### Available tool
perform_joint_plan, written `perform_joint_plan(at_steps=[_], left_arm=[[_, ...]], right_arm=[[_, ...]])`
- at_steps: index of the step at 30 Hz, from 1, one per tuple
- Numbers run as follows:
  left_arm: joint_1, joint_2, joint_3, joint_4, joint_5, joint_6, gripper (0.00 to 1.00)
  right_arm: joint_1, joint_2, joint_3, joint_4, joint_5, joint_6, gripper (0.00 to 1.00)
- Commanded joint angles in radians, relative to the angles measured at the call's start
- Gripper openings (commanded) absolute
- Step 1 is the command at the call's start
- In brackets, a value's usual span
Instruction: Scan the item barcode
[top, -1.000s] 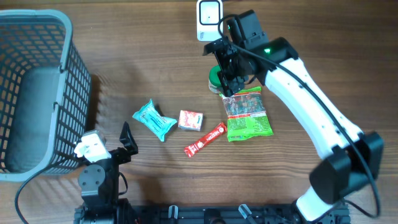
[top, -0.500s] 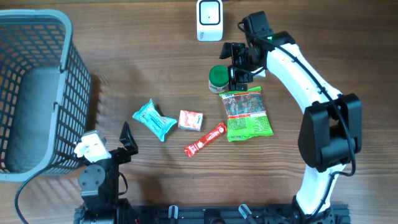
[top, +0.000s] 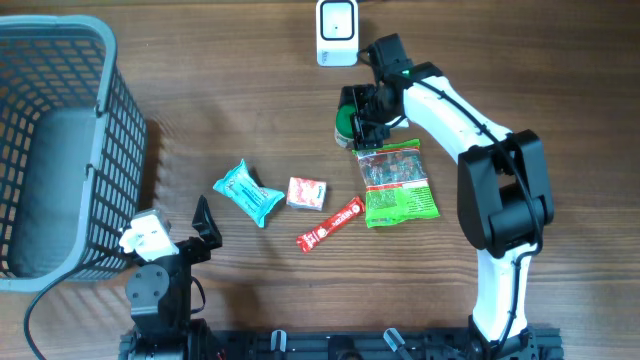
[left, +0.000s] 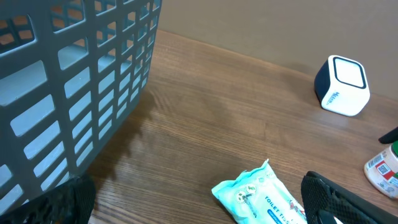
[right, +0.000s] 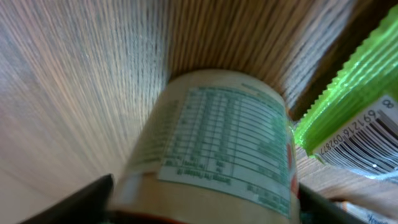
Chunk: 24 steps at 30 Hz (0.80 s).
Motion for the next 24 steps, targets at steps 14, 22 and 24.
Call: perform_joint_plan(at_steps=[14,22,24], left_arm=[[0.004,-0.003,-0.006,0.004,-0.017,0.019,1.00],[0.004,-0.003,-0.006,0.004,-0.017,0.019,1.00],[0.004,-0.003,-0.006,0.004,-0.017,0.019,1.00]], right_arm=[[0.008,0.008,0.284,-0.447,0.080,-1.284,0.62],[0.084,0.008,0.284,-0.556,0.246,-1.548,0.67],[0.124,0.008,0.284,-0.555,0.320,-1.550,0.67]])
